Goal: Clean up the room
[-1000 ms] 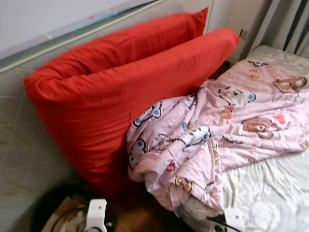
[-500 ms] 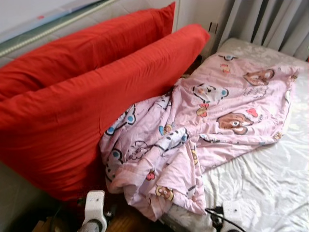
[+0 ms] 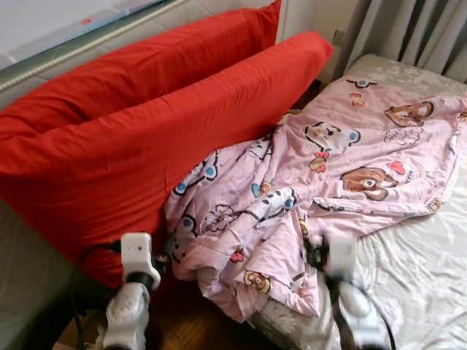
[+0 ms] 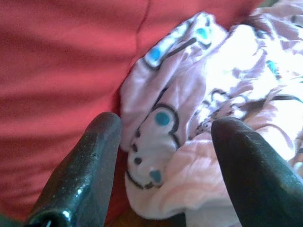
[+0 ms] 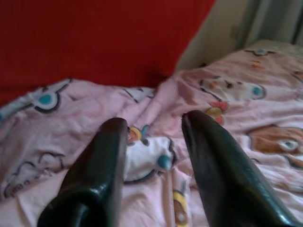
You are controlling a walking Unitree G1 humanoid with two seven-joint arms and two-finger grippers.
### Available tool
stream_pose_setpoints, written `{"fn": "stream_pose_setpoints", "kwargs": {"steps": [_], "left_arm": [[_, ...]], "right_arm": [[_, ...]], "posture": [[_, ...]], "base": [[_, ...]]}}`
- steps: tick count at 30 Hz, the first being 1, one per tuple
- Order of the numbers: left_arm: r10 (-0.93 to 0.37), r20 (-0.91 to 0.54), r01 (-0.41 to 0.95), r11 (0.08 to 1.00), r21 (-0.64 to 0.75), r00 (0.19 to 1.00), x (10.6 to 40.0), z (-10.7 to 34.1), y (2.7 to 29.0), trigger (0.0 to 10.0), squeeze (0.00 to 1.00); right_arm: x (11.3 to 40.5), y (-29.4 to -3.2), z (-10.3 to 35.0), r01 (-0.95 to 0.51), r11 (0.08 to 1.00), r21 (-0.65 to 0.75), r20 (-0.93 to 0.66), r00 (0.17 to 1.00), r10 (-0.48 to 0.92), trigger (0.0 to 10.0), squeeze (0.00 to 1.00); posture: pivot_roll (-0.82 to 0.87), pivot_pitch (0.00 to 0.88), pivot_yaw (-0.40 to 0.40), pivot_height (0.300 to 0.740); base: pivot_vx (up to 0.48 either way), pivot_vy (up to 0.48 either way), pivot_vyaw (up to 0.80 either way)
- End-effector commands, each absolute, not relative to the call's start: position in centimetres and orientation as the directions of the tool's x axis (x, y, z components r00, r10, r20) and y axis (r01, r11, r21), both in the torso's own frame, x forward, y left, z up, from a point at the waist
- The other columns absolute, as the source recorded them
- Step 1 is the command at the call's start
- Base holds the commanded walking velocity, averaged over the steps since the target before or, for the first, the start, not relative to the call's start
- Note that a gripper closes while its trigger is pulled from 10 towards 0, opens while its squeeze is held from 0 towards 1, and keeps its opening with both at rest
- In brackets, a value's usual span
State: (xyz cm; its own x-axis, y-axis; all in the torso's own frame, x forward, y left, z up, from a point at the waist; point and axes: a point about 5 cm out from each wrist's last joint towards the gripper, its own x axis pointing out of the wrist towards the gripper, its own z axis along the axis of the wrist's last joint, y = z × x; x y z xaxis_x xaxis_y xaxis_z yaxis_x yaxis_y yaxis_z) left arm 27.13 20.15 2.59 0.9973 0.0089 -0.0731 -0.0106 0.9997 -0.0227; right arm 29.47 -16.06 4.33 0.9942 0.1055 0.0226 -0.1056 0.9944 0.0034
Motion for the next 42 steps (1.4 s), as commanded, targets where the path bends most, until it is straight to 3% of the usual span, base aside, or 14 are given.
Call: {"fn": "stream_pose_setpoints", "kwargs": {"steps": [1, 7, 13, 22, 30, 42], "left_arm": [[0.009, -0.051, -0.01, 1.0, -0.017, 0.999, 27.1, 3.1, 20.7, 10.0, 0.0], [0.006, -0.003, -0.006, 1.0, 0.006, 1.0, 25.9, 3.7, 21.0, 10.0, 0.0], [0.031, 0.005, -0.031, 1.0, -0.003, 0.999, 25.7, 4.1, 21.3, 10.0, 0.0], [-0.002, 0.017, 0.002, 1.0, -0.005, 1.0, 26.7, 4.7, 20.8, 10.0, 0.0], [-0.017, 0.032, 0.018, 1.0, -0.017, 0.999, 27.3, 5.5, 19.9, 10.0, 0.0], [-0.013, 0.031, 0.013, 1.0, -0.016, 0.999, 27.5, 5.8, 19.9, 10.0, 0.0]], "right_arm": [[27.7, -15.7, 2.3, -0.106, 0.994, 0.02, -0.053, 0.993, 0.107, 10.0, 0.0], [27.7, -16.2, 3.5, -0.062, 0.996, 0.066, 0.026, 0.998, 0.061, 10.0, 0.0], [26.6, -16.8, 2.5, 0.018, 0.997, 0.071, -0.025, 1.0, -0.016, 10.0, 0.0], [26.9, -16.4, 2.2, 0.016, 0.999, 0.047, -0.065, 0.998, -0.013, 10.0, 0.0], [27.1, -16.2, 2.5, -0.003, 0.999, 0.049, -0.08, 0.997, 0.007, 10.0, 0.0], [27.1, -15.5, 2.5, -0.036, 0.998, 0.061, -0.088, 0.995, 0.041, 10.0, 0.0]], "posture": [[-0.01, 0.204, 0.02, 0.74], [-0.01, 0.187, 0.009, 0.74], [0.0, 0.179, 0.003, 0.74], [-0.01, 0.187, 0.002, 0.74], [-0.01, 0.227, 0.002, 0.685], [-0.01, 0.245, 0.0, 0.685]], "base": [[0.0, 0.0, 0.0], [0.0, 0.0, 0.0], [0.0, 0.0, 0.0], [0.0, 0.0, 0.0], [0.0, 0.0, 0.0], [0.0, 0.0, 0.0]]}}
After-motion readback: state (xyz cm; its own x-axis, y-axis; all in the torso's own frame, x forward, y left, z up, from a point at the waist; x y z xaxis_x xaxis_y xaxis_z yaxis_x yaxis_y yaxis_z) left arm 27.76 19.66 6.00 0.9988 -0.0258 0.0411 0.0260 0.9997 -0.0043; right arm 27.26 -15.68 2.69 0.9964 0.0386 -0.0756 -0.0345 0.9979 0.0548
